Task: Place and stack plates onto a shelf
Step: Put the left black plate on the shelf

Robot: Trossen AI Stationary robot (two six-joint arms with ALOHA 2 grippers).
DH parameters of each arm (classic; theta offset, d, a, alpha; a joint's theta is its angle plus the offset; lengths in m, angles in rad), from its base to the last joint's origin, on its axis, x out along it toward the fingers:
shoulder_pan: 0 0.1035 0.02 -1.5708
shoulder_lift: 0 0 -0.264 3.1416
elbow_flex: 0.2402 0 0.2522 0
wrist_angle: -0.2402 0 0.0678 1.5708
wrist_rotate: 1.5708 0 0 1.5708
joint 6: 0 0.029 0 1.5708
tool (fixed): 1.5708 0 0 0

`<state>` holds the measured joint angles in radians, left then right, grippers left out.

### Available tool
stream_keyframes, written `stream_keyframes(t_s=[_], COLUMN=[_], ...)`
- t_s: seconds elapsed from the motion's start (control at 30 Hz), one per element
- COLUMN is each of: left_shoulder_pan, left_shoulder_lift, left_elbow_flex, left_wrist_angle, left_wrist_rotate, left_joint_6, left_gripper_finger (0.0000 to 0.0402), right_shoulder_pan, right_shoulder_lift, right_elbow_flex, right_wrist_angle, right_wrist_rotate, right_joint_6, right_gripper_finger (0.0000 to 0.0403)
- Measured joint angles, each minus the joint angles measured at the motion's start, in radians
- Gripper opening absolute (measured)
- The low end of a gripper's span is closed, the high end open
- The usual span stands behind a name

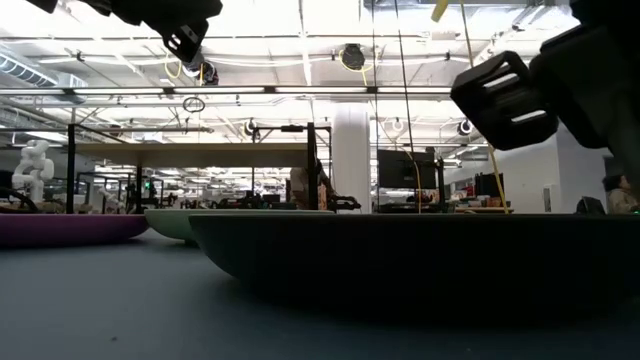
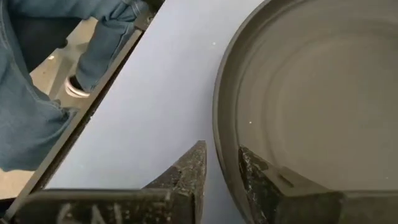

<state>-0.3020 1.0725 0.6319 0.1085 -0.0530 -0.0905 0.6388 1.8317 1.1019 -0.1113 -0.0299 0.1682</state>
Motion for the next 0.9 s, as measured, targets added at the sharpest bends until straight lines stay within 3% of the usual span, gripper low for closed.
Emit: stream_keyframes(t_s=[0.57,0.9], left_shoulder_pan=[-0.009,-0.009], left_shoulder_lift=[0.000,0.000], left_elbow_flex=[0.000,0.000], left_wrist_angle=[0.000,0.000], left_wrist_rotate=[0.000,0.000], left_joint_6=[0.007,0.007], left_gripper_finger=[0.0001,0.0001], right_shoulder_pan=[-0.017,-0.017], right_shoulder_lift=[0.000,0.000], right_elbow_flex=[-0.001,-0.001], right_wrist_angle=[0.003,0.018], right_wrist_rotate=[-0.001,0.002], right_joint_6=[-0.030,-0.031], right_gripper_finger=[0.0046,0.0093])
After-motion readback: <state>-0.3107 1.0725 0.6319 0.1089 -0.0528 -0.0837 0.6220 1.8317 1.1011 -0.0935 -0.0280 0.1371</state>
